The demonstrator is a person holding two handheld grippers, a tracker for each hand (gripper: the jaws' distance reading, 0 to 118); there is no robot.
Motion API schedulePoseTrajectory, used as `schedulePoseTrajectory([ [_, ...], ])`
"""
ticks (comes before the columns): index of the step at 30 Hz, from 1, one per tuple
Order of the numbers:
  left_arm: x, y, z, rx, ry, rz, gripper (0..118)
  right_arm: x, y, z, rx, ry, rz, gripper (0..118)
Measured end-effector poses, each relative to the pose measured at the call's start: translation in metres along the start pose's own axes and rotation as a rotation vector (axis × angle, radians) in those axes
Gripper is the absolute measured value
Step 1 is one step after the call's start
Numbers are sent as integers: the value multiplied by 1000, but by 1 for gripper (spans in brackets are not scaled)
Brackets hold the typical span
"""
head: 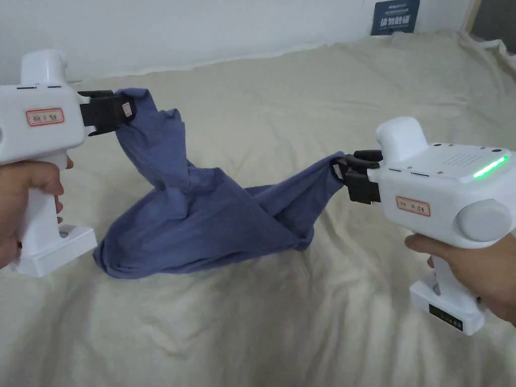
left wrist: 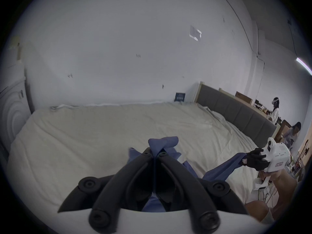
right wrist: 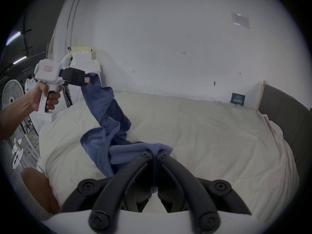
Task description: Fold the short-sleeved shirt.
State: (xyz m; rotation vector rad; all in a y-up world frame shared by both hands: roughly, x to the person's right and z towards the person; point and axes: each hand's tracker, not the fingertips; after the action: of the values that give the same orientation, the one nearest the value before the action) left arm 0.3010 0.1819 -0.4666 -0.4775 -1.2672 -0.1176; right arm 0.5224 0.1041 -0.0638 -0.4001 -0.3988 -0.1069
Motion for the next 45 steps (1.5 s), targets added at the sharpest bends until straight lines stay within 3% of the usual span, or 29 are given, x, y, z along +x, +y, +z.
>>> schedulePoseTrajectory([
  [9, 11, 41, 143, 222, 129, -2, 2, -35, 66, 62, 137, -35, 23, 4],
  [22, 54, 106, 307, 472, 284, 8, 2, -39, 180, 182, 327, -117, -55, 4],
  [34, 62, 205, 325, 566, 352, -7, 2, -14, 291, 217, 418, -196, -82, 4],
  [45, 27, 299, 266, 559, 456, -12, 2, 42, 396, 145, 423, -229, -88, 4],
])
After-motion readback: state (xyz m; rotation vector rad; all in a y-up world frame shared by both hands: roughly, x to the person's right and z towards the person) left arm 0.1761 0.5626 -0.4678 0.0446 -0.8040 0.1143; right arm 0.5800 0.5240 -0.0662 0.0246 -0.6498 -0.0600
